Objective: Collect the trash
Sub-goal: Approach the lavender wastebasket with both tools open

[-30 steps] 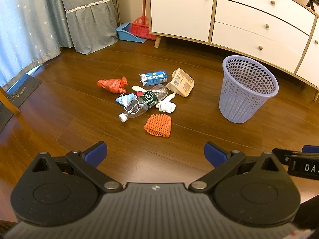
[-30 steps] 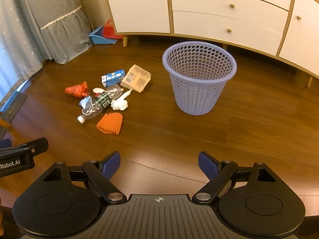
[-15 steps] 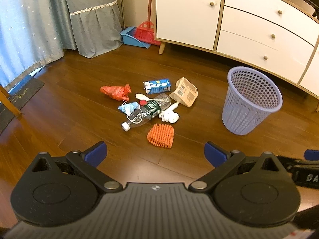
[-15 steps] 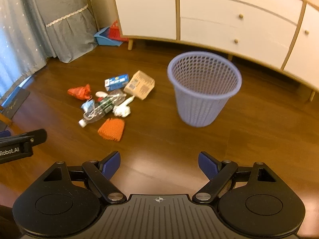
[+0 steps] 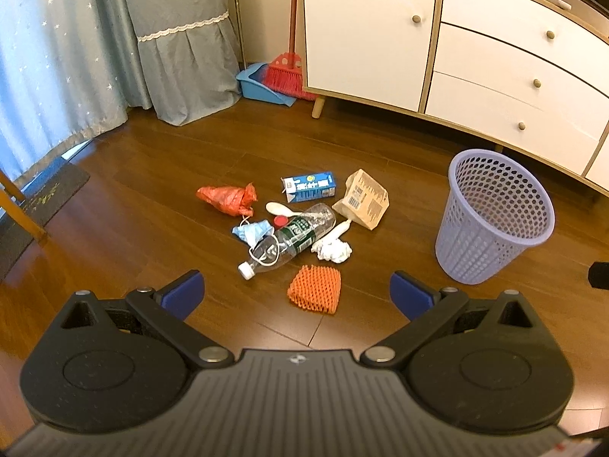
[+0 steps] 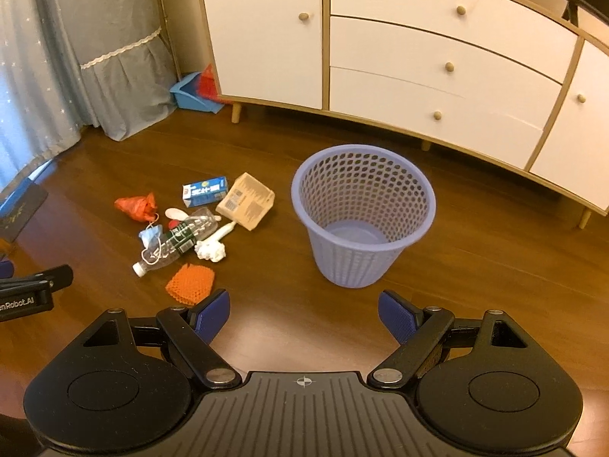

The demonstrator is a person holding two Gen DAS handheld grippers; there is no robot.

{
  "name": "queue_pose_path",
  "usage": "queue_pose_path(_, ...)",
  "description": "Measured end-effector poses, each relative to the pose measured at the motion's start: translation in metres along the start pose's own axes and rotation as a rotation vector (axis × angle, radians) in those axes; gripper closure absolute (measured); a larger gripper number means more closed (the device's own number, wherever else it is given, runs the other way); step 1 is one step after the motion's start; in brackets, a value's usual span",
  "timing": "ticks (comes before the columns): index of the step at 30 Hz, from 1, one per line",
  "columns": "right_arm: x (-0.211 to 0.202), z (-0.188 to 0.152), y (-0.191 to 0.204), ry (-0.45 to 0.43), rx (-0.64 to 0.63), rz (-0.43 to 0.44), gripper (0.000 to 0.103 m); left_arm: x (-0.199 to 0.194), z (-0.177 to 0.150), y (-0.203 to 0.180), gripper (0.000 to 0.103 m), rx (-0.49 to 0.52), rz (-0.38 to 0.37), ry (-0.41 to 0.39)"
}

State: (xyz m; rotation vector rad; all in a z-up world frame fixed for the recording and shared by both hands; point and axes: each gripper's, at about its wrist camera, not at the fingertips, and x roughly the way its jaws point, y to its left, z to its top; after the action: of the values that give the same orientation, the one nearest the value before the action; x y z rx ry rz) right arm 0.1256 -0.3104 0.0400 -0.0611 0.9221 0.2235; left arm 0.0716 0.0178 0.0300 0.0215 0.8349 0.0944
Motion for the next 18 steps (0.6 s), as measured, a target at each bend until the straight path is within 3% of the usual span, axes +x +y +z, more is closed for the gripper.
queue_pose_path(10,0.008,0.032,-0.030,0.049,0.018,0.071,0.020,0.013,0.012,-0.009,0.001,0.017,0.003,-0.006)
queue_pose_path(18,0.048,0.041,-0.074,0.069,0.072,0.081,0.020,0.042,0.016,-0.015,0.001,0.033,0.026,0.008)
